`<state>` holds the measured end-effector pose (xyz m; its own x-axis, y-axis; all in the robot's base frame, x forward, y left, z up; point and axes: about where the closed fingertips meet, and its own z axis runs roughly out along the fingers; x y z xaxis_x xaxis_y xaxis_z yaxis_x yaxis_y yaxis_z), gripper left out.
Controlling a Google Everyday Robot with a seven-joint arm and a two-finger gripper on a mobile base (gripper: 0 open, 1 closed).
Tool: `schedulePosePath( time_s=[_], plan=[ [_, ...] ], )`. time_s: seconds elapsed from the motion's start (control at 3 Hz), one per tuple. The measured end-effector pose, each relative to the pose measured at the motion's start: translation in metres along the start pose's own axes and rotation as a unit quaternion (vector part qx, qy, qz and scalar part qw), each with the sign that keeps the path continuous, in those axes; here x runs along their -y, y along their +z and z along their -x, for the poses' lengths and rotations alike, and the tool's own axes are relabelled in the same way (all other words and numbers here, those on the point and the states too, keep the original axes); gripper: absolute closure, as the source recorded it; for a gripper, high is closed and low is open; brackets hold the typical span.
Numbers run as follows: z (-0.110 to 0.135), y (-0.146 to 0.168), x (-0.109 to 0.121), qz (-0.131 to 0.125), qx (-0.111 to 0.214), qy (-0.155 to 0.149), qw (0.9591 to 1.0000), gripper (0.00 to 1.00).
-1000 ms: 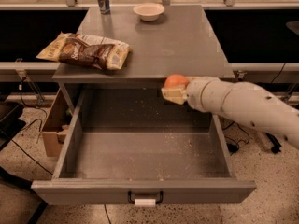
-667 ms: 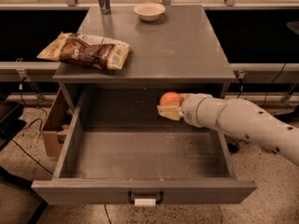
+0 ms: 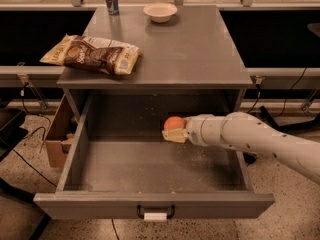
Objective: Place orange into top drawer
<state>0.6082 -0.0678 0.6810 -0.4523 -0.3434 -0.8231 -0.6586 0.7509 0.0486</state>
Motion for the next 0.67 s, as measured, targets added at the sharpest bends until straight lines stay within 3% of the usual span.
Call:
schedulePosePath(
  time_s=[0.33,0.67],
  plan=[
    [-0.037,0.023,0.001,0.018,-0.041,0.027,0.9986,1.0],
    [-0.056,0.035,0.0,0.021,-0.059,0.049,0.9969,0.97]
  ],
)
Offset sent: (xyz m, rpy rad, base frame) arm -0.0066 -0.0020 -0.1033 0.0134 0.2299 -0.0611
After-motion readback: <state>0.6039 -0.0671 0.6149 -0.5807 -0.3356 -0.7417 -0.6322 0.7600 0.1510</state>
